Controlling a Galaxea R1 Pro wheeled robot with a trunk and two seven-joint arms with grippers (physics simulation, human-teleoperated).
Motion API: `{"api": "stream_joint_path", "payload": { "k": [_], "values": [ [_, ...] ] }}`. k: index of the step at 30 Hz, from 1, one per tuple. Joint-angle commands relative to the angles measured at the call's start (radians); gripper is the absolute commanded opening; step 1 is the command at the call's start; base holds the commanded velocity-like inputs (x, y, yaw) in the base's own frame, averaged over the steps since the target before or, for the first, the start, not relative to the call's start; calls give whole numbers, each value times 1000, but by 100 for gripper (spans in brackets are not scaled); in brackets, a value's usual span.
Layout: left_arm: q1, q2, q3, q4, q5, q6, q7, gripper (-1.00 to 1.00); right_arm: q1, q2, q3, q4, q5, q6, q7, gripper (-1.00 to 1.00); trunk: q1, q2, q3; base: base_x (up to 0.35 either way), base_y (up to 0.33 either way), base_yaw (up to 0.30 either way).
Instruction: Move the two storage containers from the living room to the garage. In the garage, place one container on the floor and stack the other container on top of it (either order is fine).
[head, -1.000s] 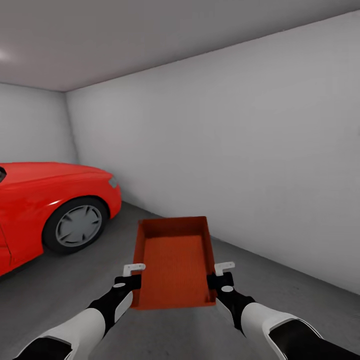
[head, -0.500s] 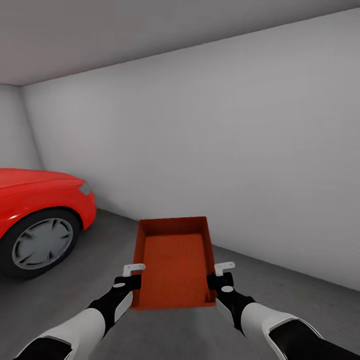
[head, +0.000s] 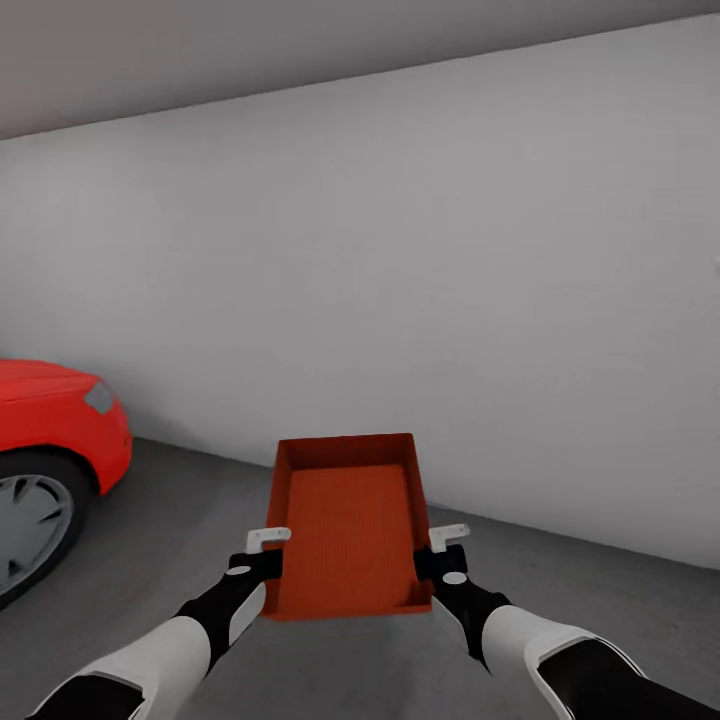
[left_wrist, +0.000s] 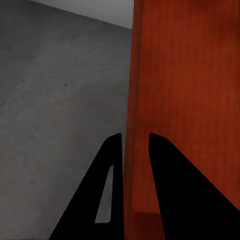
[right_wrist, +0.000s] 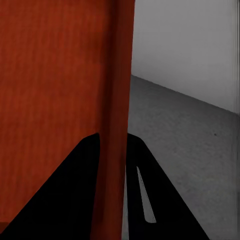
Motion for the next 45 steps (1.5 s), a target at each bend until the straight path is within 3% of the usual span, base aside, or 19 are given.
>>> {"api": "stream_joint_path", "payload": {
  "k": [1,32,44,45],
  "values": [
    [-1,30,34,-5,-11,-34,49,-100,-1,-18,-48,18,-23,-7,-6,-100,1,-1,-2,322,143,-285],
    [-1,31,34,-3,-11,-34,49,-100,-1,-17,-48,18,-23,-8,-6,-100,1,-1,-2,322,143,-282],
    [-1,35,34,0,-10,-34,49,-100,-1,-18,-48,18,-21,-7,-5,-100,1,-1,-2,322,132,-34],
    [2,2,-5,-1,15,-4,4,-100,-1,6,12,12,-12,-4,-5,-100,1,-1,-2,0,0,0]
  ]
}}
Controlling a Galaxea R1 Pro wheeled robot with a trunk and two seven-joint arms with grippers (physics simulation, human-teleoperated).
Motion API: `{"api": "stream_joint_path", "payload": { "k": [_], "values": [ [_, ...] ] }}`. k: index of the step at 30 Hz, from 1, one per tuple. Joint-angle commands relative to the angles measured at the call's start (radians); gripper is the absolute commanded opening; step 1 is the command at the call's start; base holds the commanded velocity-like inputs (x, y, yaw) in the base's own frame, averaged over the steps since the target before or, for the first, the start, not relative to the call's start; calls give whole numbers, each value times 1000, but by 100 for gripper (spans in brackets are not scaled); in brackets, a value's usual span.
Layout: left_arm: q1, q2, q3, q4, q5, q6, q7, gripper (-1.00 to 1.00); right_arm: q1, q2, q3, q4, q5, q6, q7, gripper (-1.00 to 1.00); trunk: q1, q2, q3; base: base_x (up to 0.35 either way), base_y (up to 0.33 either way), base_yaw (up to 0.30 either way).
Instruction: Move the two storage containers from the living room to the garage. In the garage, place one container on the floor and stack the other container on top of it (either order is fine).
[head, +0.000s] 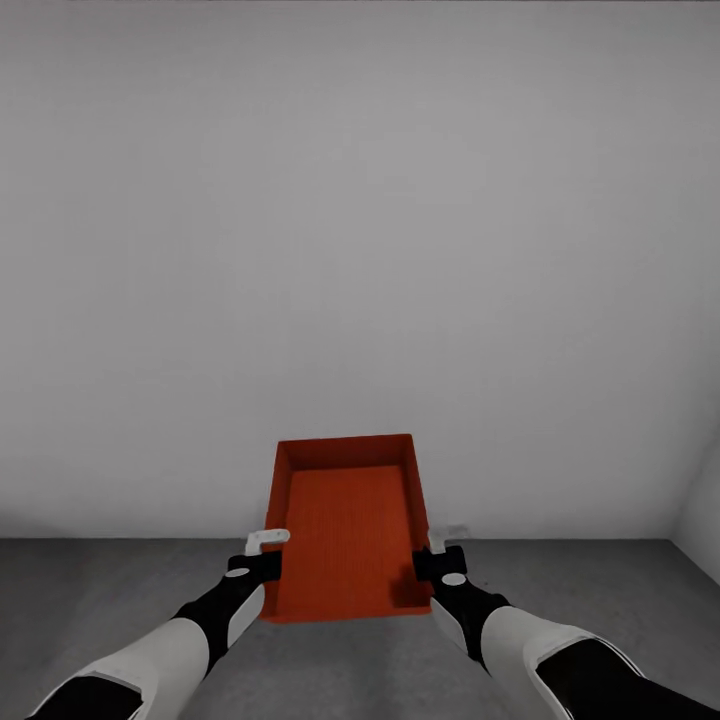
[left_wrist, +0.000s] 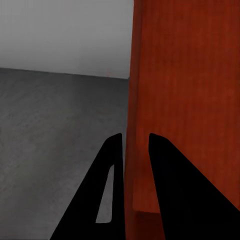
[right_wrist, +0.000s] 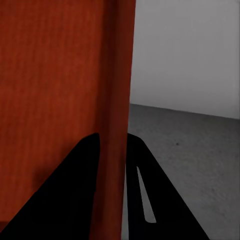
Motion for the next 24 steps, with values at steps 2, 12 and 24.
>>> {"api": "stream_joint_path", "payload": {
  "k": [2,12,24],
  "values": [
    [-1,-4,-7,4,8,-10,7,-100,-1,5,12,11,-15,-1,-1,-100,0,-2,-2,0,0,0],
    [-1,-3,-63,14,68,-9,8,-100,-1,7,-5,18,-1,-1,-1,-100,0,-2,-2,0,0,0],
    [-1,4,-108,11,113,-9,8,-100,-1,9,8,18,-9,-1,-1,-100,0,-2,-4,0,0,0]
  ]
}}
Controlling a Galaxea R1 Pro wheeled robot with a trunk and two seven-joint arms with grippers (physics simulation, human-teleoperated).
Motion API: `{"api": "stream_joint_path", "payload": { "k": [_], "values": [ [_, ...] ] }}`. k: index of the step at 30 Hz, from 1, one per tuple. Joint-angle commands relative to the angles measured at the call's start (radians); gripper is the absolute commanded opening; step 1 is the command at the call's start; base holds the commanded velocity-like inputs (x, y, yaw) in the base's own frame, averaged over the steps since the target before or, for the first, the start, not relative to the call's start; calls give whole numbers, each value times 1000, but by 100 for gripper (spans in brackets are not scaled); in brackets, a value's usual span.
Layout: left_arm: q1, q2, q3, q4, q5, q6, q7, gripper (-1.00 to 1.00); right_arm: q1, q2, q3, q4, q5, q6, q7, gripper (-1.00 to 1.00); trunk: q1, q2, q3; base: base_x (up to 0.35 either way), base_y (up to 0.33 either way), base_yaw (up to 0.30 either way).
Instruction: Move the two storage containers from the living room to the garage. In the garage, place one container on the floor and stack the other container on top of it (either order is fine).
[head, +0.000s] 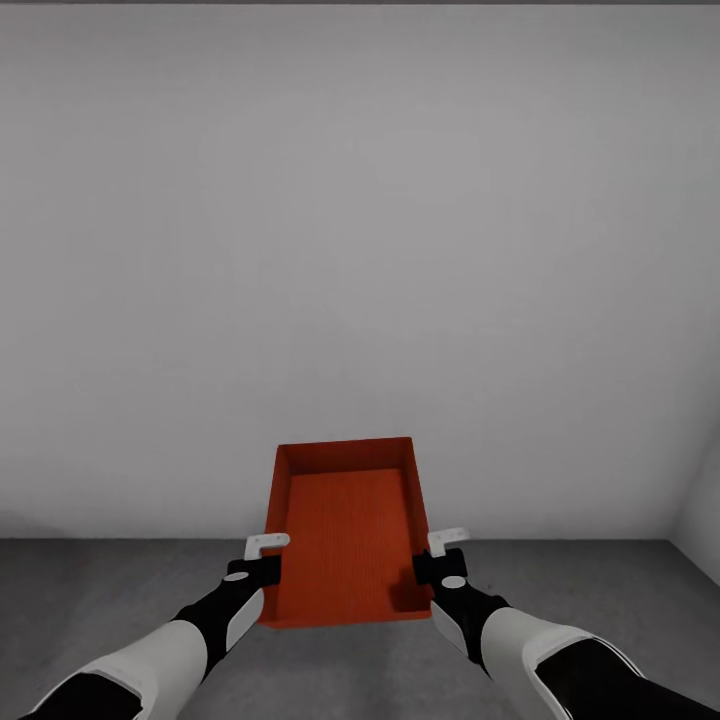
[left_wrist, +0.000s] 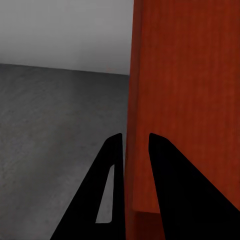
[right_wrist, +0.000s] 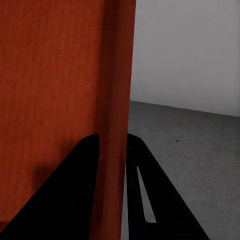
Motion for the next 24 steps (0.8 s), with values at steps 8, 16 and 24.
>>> {"api": "stream_joint_path", "payload": {
  "k": [8,16,24],
  "values": [
    [-1,-6,1,-8,-1,1,4,-100,-1,6,3,3,-7,-3,-1,-100,0,-2,-13,0,0,0],
    [-1,-15,117,-28,-109,1,4,-100,-1,7,-20,3,-7,-4,-2,-100,0,-2,-26,0,0,0],
    [-1,-14,117,-28,-109,1,4,-100,-1,7,-20,3,-7,-2,-2,-100,0,-2,-36,0,0,0]
  ]
}}
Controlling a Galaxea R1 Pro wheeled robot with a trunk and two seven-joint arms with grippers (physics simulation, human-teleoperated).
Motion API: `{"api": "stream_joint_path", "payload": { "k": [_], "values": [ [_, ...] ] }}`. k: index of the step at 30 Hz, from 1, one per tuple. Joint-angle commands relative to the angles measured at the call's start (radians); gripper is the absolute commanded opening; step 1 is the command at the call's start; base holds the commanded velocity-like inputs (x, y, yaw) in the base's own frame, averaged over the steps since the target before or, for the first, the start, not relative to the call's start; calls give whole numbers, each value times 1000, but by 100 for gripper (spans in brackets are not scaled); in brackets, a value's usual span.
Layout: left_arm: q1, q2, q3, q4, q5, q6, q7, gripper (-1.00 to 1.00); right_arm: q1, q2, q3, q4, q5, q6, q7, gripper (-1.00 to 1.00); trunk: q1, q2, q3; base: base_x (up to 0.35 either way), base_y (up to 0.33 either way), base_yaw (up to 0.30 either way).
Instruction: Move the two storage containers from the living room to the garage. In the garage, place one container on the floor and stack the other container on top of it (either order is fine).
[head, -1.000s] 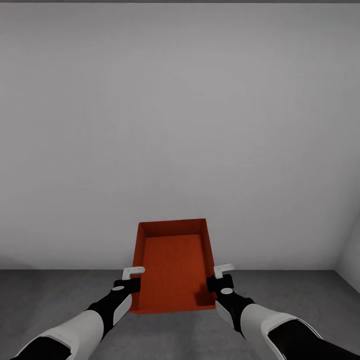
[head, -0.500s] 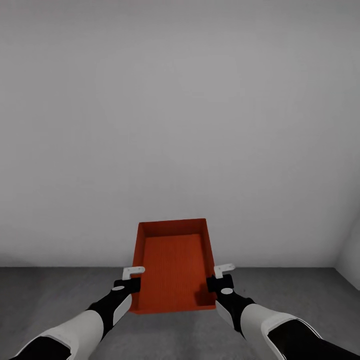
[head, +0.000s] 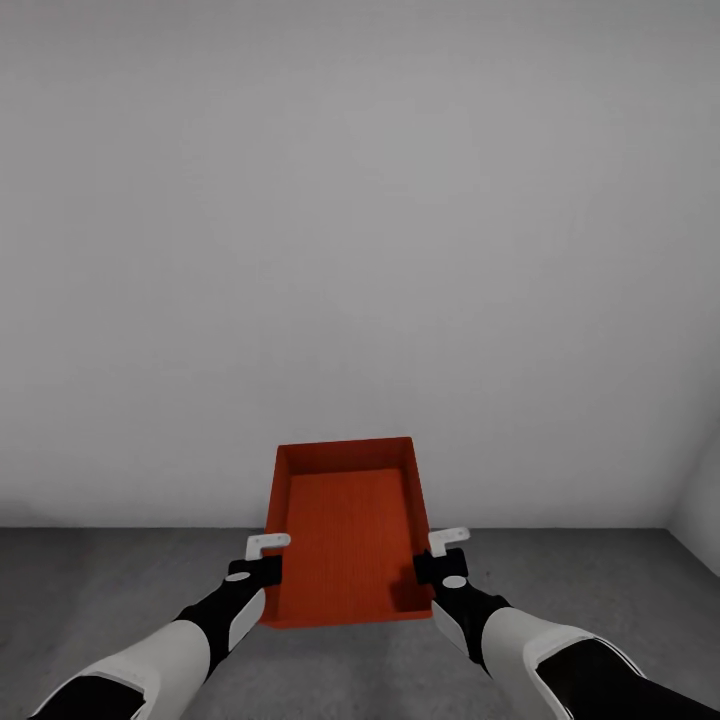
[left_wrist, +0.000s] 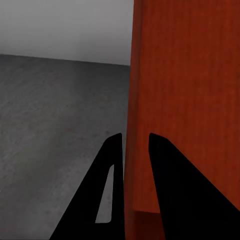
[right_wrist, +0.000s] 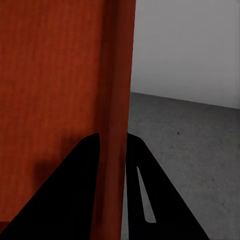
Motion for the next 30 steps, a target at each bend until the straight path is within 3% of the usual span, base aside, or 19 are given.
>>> {"api": "stream_joint_path", "payload": {
  "k": [1,30],
  "values": [
    [-1,-1,14,-35,-6,0,7,-100,-1,9,-11,4,-17,-3,-3,-100,0,-1,-2,0,0,0],
    [-1,0,14,-35,-7,0,7,-100,-1,14,-11,5,-18,-5,-5,-100,0,-1,-3,0,0,0]
  ]
}}
